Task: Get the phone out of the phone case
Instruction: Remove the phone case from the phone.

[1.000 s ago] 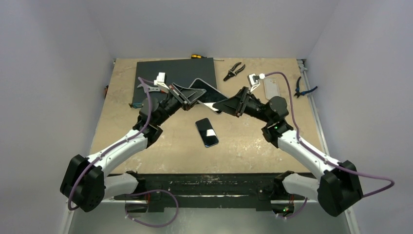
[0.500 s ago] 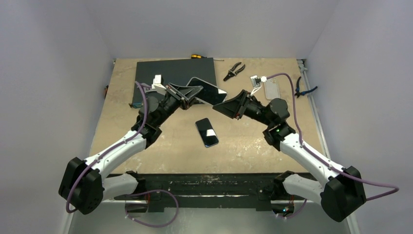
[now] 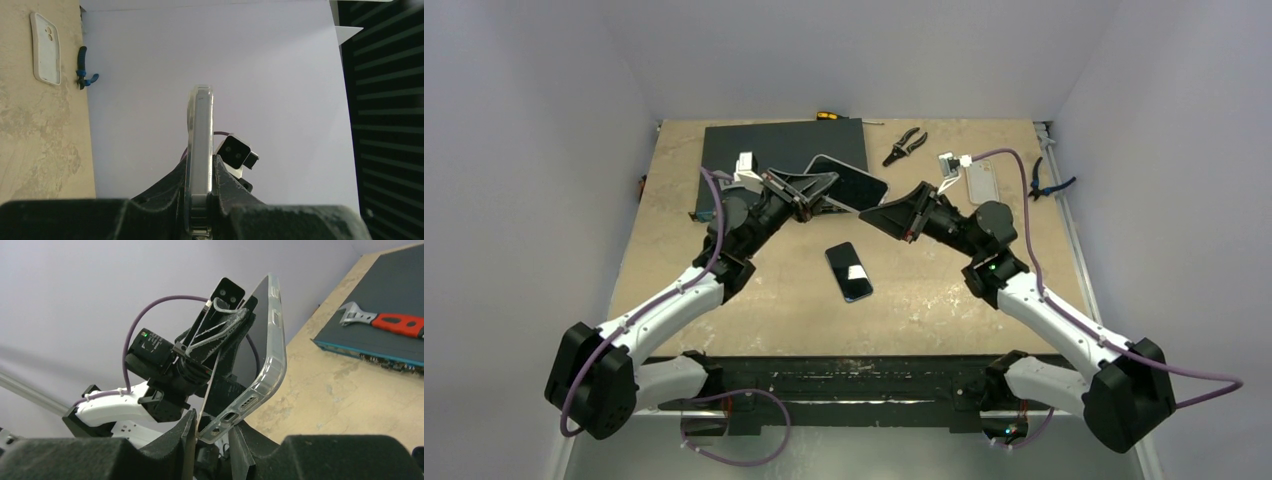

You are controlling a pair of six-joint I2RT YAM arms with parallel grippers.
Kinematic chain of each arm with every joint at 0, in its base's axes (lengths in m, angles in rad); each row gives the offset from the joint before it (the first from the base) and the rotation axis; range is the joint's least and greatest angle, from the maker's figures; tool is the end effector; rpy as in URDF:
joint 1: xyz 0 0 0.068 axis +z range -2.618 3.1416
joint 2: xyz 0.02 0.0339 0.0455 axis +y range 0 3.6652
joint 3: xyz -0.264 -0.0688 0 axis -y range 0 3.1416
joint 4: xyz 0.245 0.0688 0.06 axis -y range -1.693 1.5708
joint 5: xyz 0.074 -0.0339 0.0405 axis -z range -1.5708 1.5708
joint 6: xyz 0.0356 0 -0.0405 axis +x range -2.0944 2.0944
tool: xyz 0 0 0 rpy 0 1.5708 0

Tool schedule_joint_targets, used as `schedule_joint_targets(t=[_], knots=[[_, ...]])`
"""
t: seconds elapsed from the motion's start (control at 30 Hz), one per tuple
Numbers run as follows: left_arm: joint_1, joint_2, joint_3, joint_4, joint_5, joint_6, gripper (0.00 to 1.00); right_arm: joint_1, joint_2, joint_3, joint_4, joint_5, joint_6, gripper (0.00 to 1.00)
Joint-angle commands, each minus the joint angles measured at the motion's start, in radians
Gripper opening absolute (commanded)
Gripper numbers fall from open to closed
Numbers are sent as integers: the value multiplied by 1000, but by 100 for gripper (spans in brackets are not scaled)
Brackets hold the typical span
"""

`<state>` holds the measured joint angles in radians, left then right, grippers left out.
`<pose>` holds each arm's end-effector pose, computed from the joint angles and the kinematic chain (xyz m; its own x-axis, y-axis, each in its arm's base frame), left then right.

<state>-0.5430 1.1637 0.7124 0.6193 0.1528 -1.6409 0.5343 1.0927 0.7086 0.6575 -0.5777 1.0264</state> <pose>0.2282 -0.1440 0.3213 -0.6476 -0.7607 0.0437 0.0980 -0.1400 -0.9853 0.2037 0.1431 0.3398 -0.6317 0.4589 -0.6248 -0.6541 0.1171 0.7473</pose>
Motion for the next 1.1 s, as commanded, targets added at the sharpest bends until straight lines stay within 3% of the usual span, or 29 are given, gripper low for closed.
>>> schedule_joint_targets(t=[0.0,0.17,0.4,0.83,1.07], knots=[[3,21,34,4,38,5,0,43,-56,105,43,43,-166,3],[4,67,19,45,127,-25,0,132,-114,172,-118,168,-467,0],[3,85,18,72,218,-30,0,147,-182,201,-164,263,-678,0],[2,107,26,56,384,2,0,157,-262,241,-189,353,-975,0],[-3,107,-5,73,419,0,0,159,-258,284,-165,365,-1052,0]])
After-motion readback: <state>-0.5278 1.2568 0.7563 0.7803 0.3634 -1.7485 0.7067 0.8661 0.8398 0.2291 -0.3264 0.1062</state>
